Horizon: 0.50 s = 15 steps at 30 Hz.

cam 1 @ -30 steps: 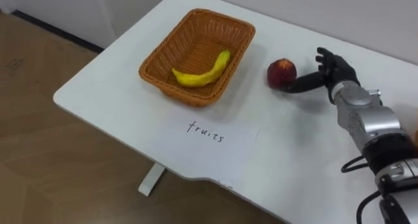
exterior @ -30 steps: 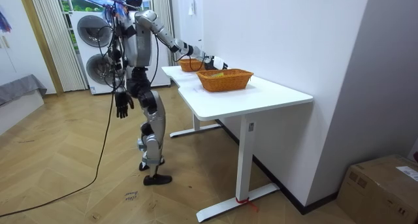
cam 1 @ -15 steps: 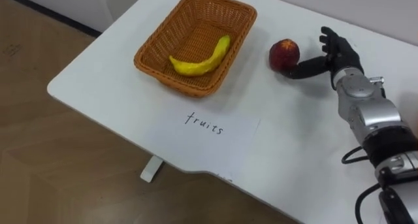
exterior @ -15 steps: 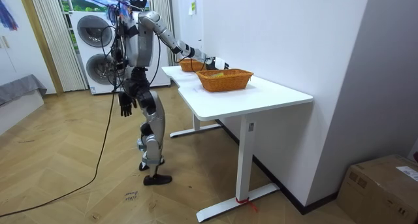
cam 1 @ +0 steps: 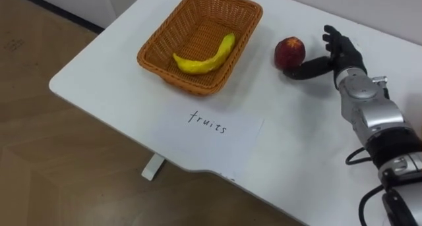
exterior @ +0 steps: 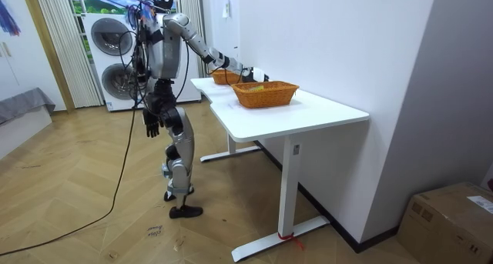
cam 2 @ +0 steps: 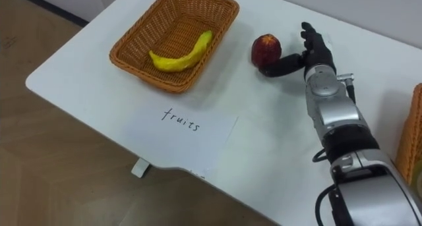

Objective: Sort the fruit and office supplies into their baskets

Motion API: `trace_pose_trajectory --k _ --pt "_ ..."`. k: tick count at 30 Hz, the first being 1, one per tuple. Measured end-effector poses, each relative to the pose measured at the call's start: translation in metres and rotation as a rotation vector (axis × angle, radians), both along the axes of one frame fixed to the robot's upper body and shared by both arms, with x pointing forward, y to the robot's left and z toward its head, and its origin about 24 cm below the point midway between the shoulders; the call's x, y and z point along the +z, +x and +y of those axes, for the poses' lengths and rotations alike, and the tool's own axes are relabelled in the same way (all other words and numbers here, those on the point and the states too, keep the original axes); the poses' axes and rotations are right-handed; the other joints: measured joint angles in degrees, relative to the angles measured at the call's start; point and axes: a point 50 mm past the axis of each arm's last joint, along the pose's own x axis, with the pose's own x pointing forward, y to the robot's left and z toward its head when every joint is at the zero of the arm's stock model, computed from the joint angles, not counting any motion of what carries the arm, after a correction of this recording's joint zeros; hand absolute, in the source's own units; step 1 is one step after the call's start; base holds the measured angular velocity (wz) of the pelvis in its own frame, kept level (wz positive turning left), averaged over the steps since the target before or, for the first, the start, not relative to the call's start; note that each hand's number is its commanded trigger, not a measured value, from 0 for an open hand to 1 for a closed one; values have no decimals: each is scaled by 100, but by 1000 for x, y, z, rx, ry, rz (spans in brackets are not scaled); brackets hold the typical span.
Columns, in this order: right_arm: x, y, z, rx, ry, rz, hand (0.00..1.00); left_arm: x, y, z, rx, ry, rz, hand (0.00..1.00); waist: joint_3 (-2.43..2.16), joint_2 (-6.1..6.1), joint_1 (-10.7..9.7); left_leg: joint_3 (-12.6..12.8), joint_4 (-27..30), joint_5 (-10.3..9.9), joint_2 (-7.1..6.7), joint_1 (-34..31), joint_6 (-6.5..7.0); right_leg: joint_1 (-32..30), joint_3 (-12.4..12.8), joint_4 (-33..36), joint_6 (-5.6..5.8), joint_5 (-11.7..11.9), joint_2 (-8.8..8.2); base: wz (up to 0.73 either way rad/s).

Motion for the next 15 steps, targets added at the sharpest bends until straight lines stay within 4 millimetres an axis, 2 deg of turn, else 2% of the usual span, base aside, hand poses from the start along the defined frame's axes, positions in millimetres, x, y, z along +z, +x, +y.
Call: trace_pose_trajectory --k 15 --pt "-6 2 2 34 -132 43 0 1 1 6 -69 26 14 0 5 -26 85 -3 1 13 7 -5 -19 0 0 4 -18 11 9 0"
